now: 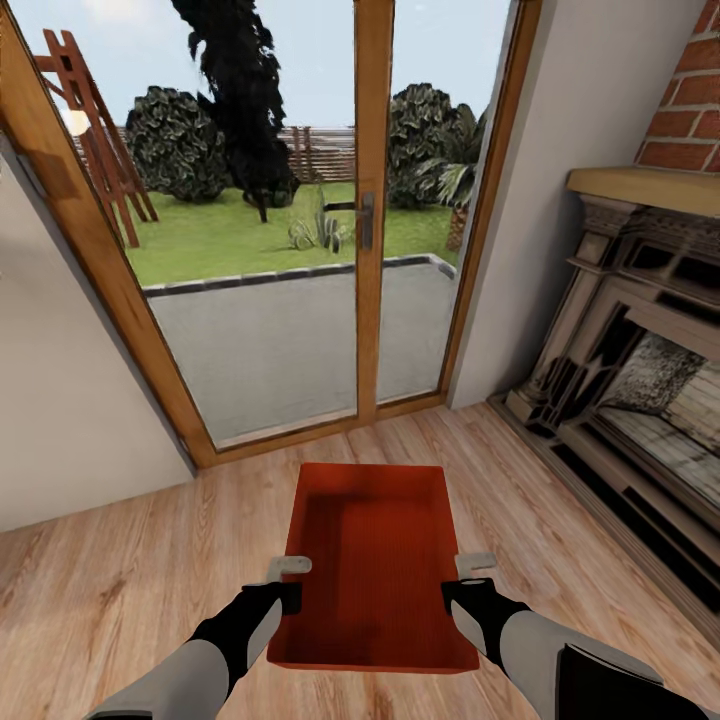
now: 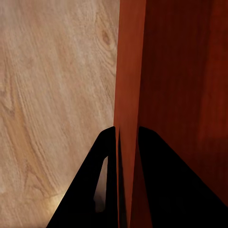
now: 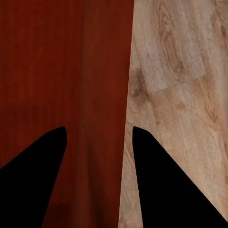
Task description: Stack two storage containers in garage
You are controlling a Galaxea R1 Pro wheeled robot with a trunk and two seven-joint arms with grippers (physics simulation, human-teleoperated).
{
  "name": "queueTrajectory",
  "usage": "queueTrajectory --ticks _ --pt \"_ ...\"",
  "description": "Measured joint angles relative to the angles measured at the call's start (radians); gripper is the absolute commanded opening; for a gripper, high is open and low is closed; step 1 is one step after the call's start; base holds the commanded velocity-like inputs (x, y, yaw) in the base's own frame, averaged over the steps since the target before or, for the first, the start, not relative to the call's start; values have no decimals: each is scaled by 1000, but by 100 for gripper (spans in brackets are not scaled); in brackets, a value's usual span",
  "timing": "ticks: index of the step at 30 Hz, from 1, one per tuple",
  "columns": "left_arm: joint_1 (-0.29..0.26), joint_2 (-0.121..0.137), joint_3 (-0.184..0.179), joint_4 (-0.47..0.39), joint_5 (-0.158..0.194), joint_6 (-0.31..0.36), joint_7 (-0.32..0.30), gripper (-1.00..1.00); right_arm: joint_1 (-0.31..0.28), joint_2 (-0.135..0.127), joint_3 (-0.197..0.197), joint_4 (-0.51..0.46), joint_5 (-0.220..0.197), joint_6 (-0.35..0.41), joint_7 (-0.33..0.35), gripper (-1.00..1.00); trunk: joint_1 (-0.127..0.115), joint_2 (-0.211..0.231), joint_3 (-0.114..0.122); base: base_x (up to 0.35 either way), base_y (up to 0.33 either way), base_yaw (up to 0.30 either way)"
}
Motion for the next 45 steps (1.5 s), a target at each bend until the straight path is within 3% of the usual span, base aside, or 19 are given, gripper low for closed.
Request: queueTrajectory --ticks 45 --pt "-1 0 -3 -4 -3 -6 0 -100 0 0 -2 0 0 -12 0 -100 0 0 72 0 0 0"
